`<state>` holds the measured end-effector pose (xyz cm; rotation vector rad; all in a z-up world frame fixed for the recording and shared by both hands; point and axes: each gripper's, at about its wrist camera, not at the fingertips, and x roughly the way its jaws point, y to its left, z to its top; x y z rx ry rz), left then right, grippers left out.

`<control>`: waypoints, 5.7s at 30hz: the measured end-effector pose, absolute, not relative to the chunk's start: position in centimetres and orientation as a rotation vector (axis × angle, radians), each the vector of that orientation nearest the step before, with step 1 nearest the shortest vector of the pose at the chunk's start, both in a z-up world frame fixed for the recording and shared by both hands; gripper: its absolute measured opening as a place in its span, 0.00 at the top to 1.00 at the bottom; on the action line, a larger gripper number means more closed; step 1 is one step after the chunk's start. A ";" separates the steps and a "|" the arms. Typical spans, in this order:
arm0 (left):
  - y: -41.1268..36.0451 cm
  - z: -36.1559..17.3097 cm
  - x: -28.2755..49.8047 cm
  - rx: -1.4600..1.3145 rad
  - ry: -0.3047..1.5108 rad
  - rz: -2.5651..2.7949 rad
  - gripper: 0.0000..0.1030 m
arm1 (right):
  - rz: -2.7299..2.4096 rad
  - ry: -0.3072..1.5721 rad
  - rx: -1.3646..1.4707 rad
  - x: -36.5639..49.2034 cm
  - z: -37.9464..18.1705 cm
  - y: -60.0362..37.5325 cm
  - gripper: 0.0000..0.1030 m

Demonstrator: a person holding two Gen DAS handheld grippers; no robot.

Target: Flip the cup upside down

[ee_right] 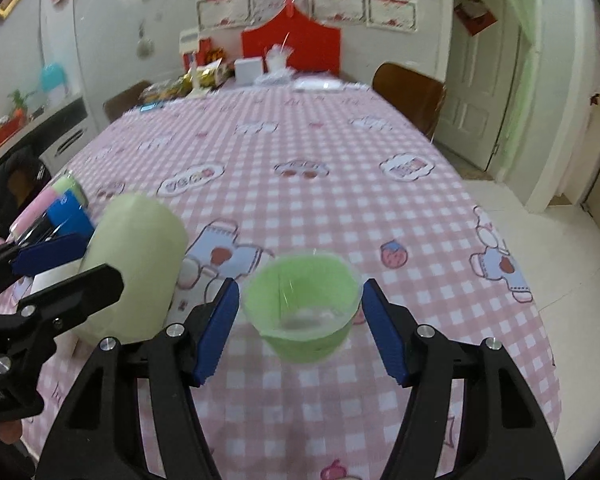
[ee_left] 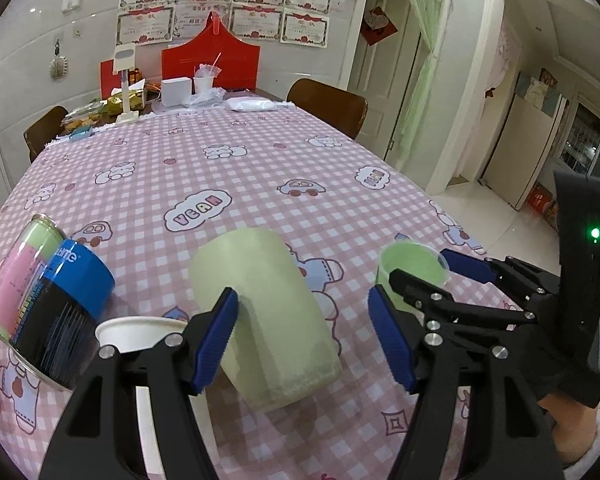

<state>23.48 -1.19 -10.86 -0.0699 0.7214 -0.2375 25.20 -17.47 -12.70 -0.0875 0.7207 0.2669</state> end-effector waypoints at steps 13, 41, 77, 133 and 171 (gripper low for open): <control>-0.7 -11.0 23.2 -0.087 0.709 -0.259 0.35 | 0.252 0.722 -0.082 23.5 -14.0 -17.9 0.66; -0.4 -7.1 12.5 -0.007 0.516 -0.069 0.25 | 0.378 0.483 -0.020 12.6 -7.8 -18.1 0.28; 1.1 0.9 -4.4 0.055 0.080 0.139 0.12 | 0.421 0.137 -0.034 0.3 -1.7 -16.2 0.08; 1.6 0.1 -4.1 0.049 0.082 0.144 0.12 | 0.410 0.145 -0.038 -0.2 -2.2 -16.1 0.08; 1.8 -0.1 -4.0 0.050 0.084 0.144 0.12 | 0.409 0.152 -0.037 -0.1 -2.3 -16.1 0.08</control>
